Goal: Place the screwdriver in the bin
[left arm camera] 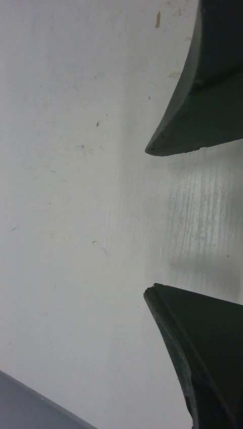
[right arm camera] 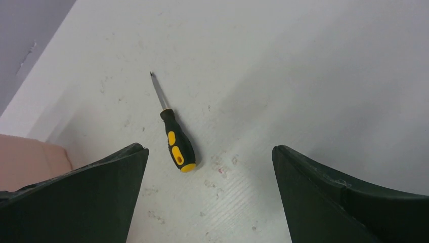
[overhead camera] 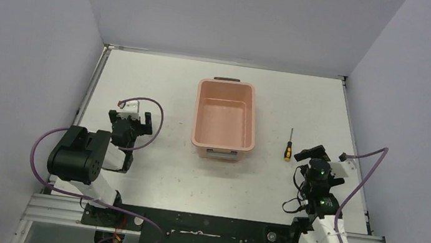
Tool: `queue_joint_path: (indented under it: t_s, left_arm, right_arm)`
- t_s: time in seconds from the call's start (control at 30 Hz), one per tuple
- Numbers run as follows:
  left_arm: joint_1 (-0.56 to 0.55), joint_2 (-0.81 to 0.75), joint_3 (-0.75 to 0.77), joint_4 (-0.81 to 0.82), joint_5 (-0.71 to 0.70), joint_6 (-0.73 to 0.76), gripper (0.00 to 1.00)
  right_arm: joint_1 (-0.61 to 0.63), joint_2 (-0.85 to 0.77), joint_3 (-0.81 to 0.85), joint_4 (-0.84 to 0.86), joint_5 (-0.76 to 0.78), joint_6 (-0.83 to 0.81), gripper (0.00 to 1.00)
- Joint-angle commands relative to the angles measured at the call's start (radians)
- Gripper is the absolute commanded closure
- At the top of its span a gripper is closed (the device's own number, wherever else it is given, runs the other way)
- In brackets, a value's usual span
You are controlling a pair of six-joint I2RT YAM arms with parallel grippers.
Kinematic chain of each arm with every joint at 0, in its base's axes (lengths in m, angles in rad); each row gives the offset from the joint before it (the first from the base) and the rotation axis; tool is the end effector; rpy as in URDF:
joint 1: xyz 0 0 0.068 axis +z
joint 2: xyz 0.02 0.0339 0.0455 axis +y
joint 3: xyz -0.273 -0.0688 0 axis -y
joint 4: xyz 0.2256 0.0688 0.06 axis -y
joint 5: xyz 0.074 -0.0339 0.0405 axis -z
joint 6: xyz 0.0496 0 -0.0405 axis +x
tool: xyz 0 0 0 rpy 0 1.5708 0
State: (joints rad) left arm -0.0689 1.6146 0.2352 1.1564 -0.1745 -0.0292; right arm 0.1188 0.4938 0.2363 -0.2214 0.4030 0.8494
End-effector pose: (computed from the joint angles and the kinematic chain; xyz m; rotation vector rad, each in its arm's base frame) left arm 0.2536 -0.0089 0.1490 -0.0893 1.7889 0.0861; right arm 0.1207 -0.0052 0.1883 0.9458 1.7785 0.2038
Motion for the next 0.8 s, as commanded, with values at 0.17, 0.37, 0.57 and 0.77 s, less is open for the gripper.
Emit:
queue_joint_path:
  t_s: [0.17, 0.37, 0.57, 0.77]
  left_arm:
    - [0.007, -0.002, 0.019, 0.056, 0.012, -0.001, 0.03]
    - [0.007, -0.001, 0.019, 0.054, 0.012, 0.0, 0.03]
    - [0.008, -0.002, 0.019, 0.055, 0.013, 0.0, 0.03]
    - [0.009, -0.003, 0.019, 0.054, 0.015, 0.0, 0.03]
  right_arm:
    - [0.004, 0.114, 0.297, -0.103, -0.081, -0.192, 0.0]
    - [0.001, 0.069, 0.359, 0.204, -0.344, -0.415, 0.0]
    - [0.002, 0.568, 0.841, -0.227, -0.321, -0.536, 0.02]
    - [0.011, 0.951, 1.096, -0.54, -0.202, -0.53, 0.04]
